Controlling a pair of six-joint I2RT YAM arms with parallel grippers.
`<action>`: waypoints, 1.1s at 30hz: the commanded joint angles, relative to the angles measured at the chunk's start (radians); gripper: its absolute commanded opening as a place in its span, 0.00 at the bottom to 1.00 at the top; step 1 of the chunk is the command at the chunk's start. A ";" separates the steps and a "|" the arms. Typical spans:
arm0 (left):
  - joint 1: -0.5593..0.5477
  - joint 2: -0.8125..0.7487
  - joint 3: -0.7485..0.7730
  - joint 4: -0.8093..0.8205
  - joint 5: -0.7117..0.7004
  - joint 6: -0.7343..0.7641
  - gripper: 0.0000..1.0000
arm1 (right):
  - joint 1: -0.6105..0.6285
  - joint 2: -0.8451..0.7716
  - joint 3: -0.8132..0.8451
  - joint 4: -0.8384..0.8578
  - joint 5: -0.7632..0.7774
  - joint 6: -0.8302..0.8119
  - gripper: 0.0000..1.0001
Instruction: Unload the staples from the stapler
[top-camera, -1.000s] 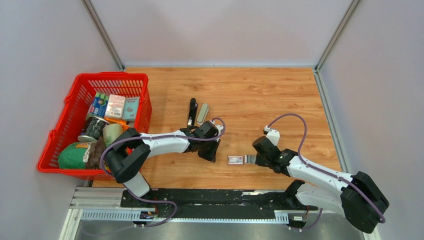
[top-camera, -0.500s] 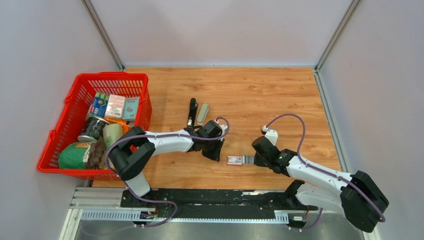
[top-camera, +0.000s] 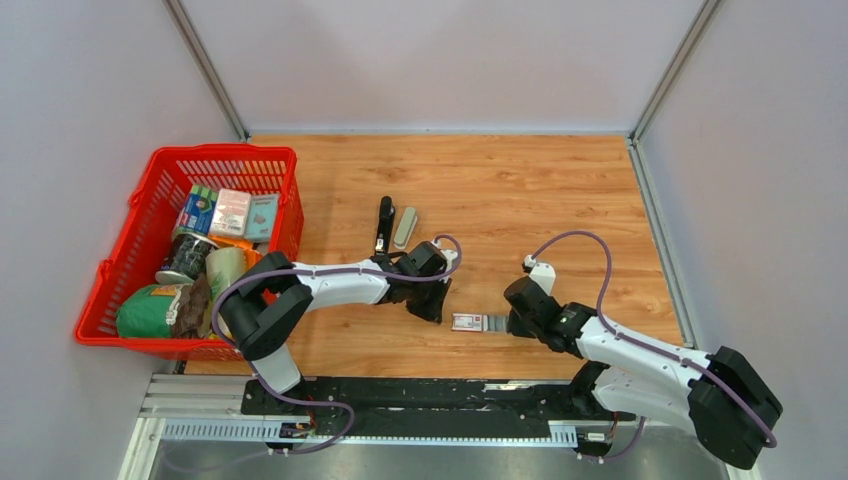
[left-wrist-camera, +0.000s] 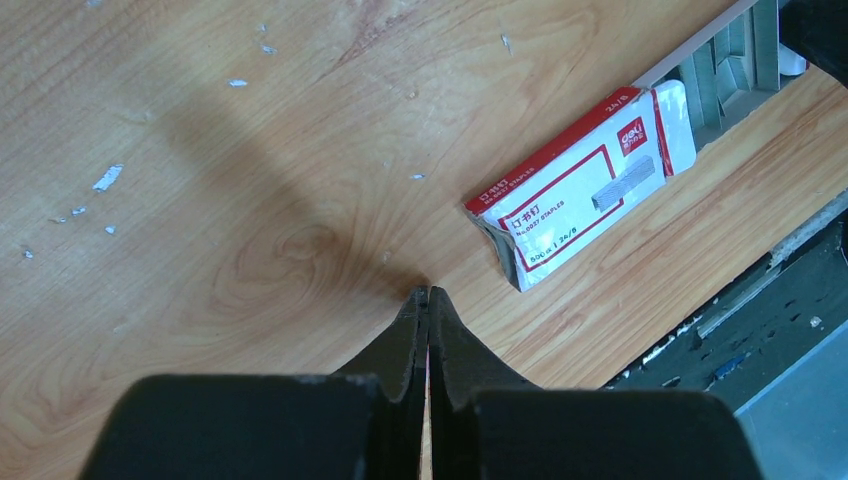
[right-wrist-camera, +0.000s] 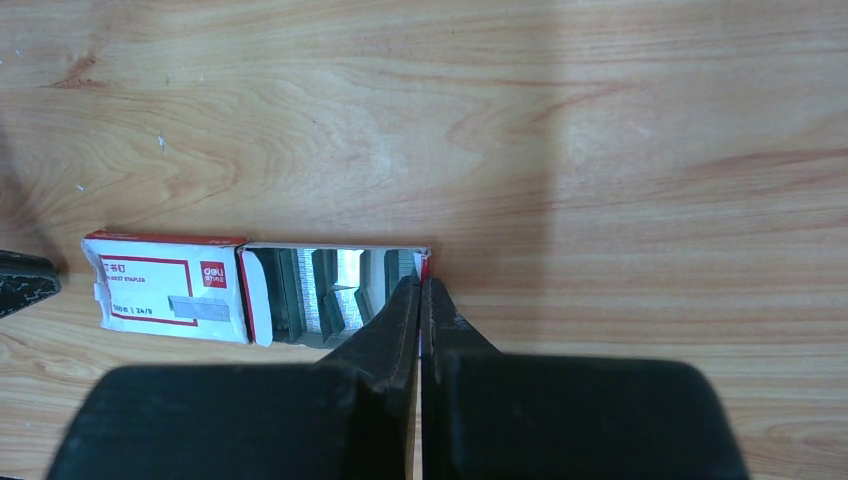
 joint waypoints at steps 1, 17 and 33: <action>-0.013 0.010 0.033 0.008 0.001 -0.009 0.00 | 0.014 -0.011 -0.009 -0.016 0.003 0.030 0.00; -0.036 0.044 0.063 0.010 0.017 -0.002 0.00 | 0.024 0.033 0.005 0.024 0.012 0.044 0.00; -0.044 0.053 0.059 0.013 0.014 -0.003 0.00 | 0.061 0.113 0.019 0.106 -0.037 0.021 0.00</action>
